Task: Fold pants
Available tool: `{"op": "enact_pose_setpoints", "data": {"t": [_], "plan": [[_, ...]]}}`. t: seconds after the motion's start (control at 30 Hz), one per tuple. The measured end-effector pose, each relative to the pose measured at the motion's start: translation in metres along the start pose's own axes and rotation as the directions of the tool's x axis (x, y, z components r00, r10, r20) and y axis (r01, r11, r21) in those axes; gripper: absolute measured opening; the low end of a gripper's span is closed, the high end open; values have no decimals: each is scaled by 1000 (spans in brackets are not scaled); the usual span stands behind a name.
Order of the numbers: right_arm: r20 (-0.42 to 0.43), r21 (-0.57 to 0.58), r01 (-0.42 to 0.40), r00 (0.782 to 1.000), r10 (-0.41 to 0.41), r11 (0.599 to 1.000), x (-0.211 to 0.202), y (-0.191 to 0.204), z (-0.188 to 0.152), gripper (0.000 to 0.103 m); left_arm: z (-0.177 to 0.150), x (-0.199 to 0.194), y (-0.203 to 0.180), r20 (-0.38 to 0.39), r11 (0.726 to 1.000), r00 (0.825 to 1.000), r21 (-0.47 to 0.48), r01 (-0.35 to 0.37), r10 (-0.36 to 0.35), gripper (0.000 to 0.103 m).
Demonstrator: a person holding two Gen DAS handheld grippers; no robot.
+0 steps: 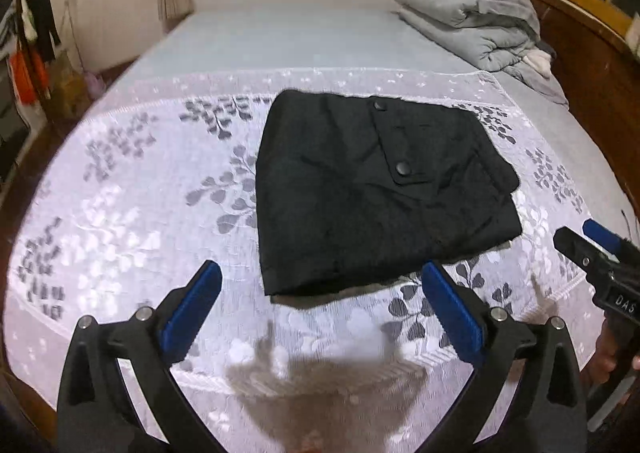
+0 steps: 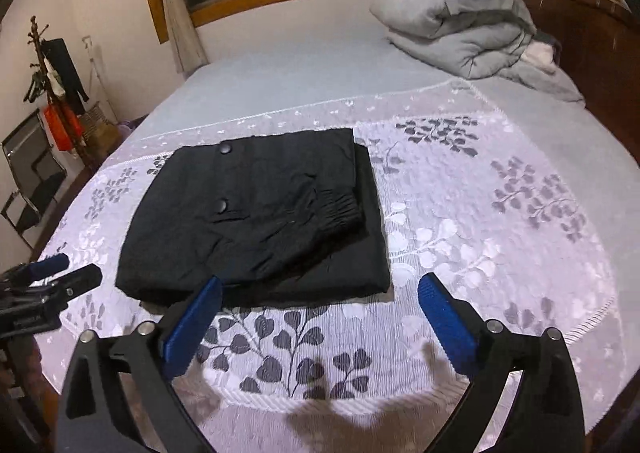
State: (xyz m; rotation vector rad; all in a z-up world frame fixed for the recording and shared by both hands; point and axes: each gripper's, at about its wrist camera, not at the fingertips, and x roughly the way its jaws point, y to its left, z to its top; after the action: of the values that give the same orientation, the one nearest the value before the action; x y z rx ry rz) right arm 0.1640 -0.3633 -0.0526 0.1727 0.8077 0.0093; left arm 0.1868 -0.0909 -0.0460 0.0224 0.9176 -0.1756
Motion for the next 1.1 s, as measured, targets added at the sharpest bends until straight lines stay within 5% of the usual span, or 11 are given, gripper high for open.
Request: {"op": "enact_pose_setpoints", "data": {"t": [0.17,0.63,1.1], "plan": [[14,18,-34,999,33,999,-27,5,-4,99,-8,-29,3,13,994,997,-79,71,-70,100],[57,-88,50,997,-45,995,-87,33,-16,99,-28,-102,-4,94,998,996,-62,0,6,100],[61,-77,73,996,-68,994,-120,44,-26,99,-44,-140,-9,151,999,988,-42,-24,30,100]]}}
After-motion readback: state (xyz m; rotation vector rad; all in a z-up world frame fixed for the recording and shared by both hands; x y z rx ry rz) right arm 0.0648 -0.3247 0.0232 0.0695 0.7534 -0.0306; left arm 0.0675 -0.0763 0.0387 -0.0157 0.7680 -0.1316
